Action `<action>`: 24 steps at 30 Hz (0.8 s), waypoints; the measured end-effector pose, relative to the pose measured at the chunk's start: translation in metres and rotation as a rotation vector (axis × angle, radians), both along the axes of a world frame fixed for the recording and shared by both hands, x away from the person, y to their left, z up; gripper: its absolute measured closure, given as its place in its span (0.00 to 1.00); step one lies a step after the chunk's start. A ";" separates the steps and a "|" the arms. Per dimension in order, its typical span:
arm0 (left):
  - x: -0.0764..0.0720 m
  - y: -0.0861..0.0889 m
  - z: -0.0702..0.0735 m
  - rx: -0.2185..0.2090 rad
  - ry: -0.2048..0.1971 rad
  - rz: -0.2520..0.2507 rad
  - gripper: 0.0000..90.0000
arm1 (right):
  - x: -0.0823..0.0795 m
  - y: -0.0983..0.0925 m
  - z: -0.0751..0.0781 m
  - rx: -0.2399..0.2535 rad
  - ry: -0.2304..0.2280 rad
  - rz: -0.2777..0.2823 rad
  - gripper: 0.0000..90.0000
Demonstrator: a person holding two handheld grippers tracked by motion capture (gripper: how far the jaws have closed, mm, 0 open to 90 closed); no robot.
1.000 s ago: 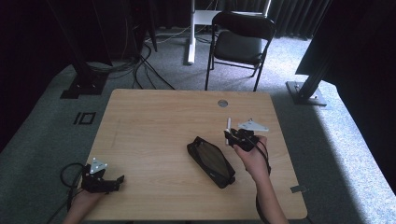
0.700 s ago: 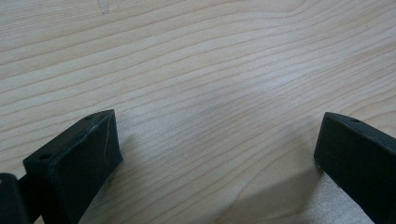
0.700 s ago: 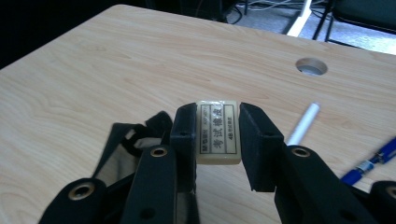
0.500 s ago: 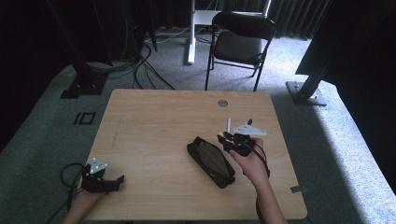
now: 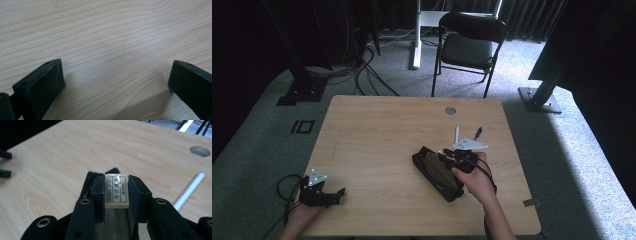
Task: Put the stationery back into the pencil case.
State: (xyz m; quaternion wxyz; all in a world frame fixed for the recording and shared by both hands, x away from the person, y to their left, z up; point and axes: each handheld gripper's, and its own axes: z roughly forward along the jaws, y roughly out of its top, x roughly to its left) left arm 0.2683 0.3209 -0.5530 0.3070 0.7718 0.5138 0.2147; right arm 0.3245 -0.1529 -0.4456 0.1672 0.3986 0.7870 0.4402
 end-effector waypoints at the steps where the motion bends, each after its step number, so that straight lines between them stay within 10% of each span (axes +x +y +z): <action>1: 0.000 0.000 0.000 0.000 0.000 0.000 0.01 | 0.000 0.001 -0.001 -0.006 0.007 0.002 0.76; 24: 0.000 0.000 0.000 0.001 0.001 -0.001 0.01 | 0.008 0.024 -0.024 -0.108 0.124 0.066 0.76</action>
